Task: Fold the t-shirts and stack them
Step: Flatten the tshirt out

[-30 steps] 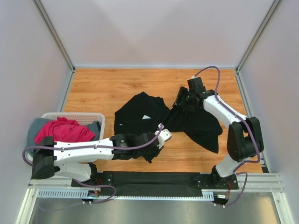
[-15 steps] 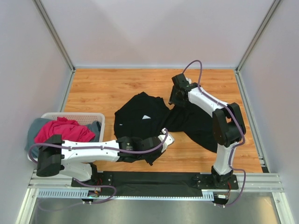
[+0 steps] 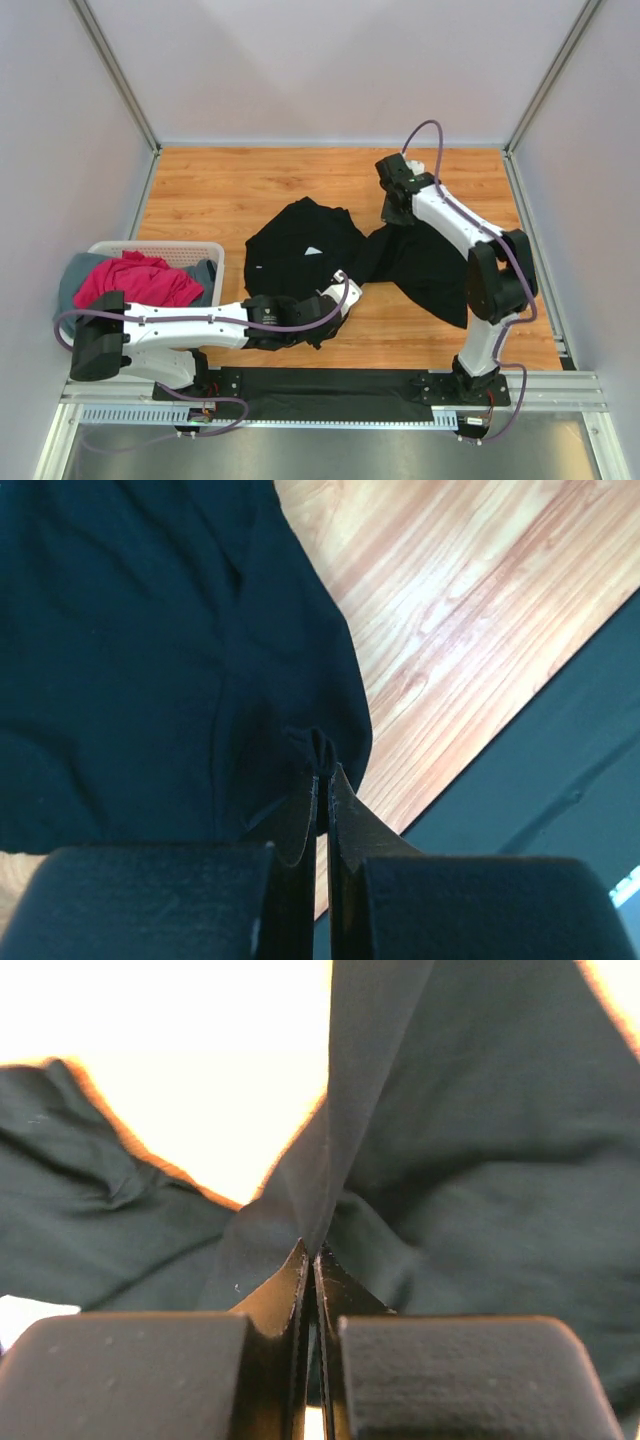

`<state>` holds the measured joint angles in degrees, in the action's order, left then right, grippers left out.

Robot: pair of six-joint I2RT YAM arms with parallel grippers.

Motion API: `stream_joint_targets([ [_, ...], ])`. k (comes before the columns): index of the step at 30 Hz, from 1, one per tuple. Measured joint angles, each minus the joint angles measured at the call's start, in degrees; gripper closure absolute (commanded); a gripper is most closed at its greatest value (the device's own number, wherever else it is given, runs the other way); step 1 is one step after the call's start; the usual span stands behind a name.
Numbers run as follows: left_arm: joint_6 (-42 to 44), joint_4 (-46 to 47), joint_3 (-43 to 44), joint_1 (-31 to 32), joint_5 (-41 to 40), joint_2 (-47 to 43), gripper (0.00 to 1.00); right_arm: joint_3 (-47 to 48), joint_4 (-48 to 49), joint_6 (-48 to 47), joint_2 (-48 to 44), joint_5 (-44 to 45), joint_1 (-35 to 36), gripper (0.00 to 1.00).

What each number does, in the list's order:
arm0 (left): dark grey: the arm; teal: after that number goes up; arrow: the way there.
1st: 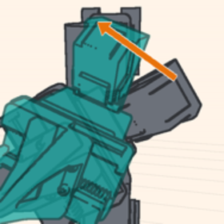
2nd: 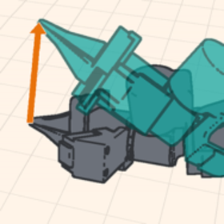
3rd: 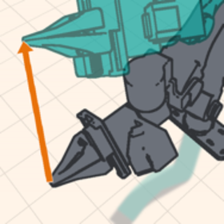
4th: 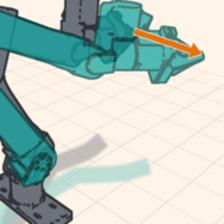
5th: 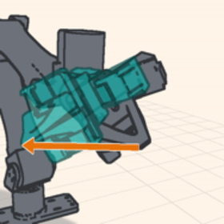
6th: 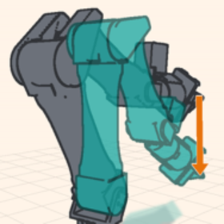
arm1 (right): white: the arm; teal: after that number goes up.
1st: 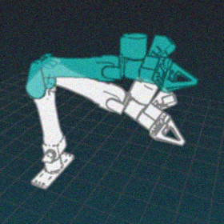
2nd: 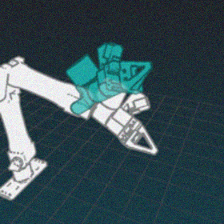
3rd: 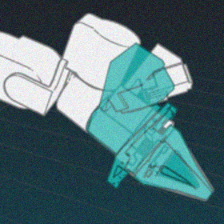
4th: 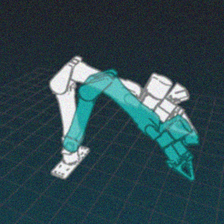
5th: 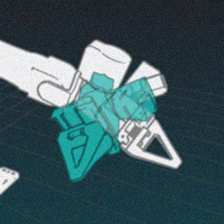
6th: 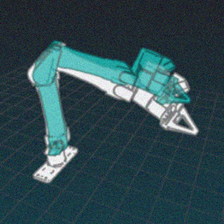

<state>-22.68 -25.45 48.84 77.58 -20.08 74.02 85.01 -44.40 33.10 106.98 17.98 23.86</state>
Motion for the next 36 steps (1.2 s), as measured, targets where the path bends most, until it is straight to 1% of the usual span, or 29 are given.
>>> stream_joint_targets([
  [3,-0.15,0.37,-0.44,0.00,-0.35,0.33,1.00,-0.44,-2.16,-0.63,-7.39,1.20,-1.20,1.00],
  [7,0.15,0.85,-0.48,0.02,-0.37,0.90,1.00,-6.67,-3.65,-0.57,-24.46,2.93,-2.34,1.00],
  [10,0.24,1.44,-0.74,0.02,-0.66,0.85,1.00,-16.33,-5.88,1.27,-38.93,3.15,-2.38,1.00],
  [12,0.22,1.68,-1.49,0.00,-0.66,0.61,1.00,-24.13,-8.76,3.65,-46.29,2.73,-2.27,1.00],
  [14,0.15,1.66,-2.45,0.02,-0.61,0.15,1.00,-30.32,-11.85,6.45,-50.66,1.51,-2.29,0.99],
  [18,0.09,1.03,-3.34,0.02,-0.63,-1.33,1.00,-42.95,-16.37,12.87,-57.86,-4.31,-2.27,1.00],
  [19,0.09,0.87,-3.37,0.02,-0.72,-1.86,0.93,-45.33,-17.35,14.29,-59.67,-5.81,-2.29,1.00],
  [20,0.17,0.76,-3.37,0.02,-0.87,-2.38,0.81,-46.93,-18.14,15.43,-61.20,-7.19,-2.29,0.99],
  [21,0.28,0.61,-3.37,0.02,-1.11,-2.95,0.64,-48.19,-18.80,16.52,-62.51,-8.55,-2.27,0.99],
  [22,0.46,0.35,-3.37,0.02,-1.53,-3.54,0.18,-49.24,-18.88,17.38,-63.39,-9.66,-2.29,1.00],
  [23,0.63,0.11,-3.37,0.00,-1.77,-4.04,0.08,-50.07,-18.95,18.05,-63.93,-10.71,-2.27,1.00],
  [24,0.52,-0.48,-3.26,0.00,-2.58,-4.70,0.01,-50.73,-18.95,18.51,-64.00,-11.54,-2.27,1.00],
  [27,0.57,-2.10,-1.90,-1.27,-4.44,-5.95,0.00,-51.95,-18.71,18.99,-62.97,-12.79,-2.23,0.99],
  [29,0.52,-3.28,0.61,-3.87,-4.94,-6.40,0.00,-52.48,-18.40,19.04,-62.05,-13.18,-2.23,0.99],
  [31,0.22,-3.58,3.48,-7.91,-4.59,-6.67,0.01,-53.13,-18.05,19.04,-61.77,-13.60,-2.19,1.00],
  [34,-1.44,-2.51,7.98,-18.05,-2.27,-7.10,0.01,-53.99,-17.84,19.04,-61.92,-14.03,-2.16,1.00],
  [36,-2.56,-1.36,10.01,-23.28,-0.87,-6.60,0.01,-54.34,-17.84,19.02,-62.34,-14.05,-2.16,0.99],
])
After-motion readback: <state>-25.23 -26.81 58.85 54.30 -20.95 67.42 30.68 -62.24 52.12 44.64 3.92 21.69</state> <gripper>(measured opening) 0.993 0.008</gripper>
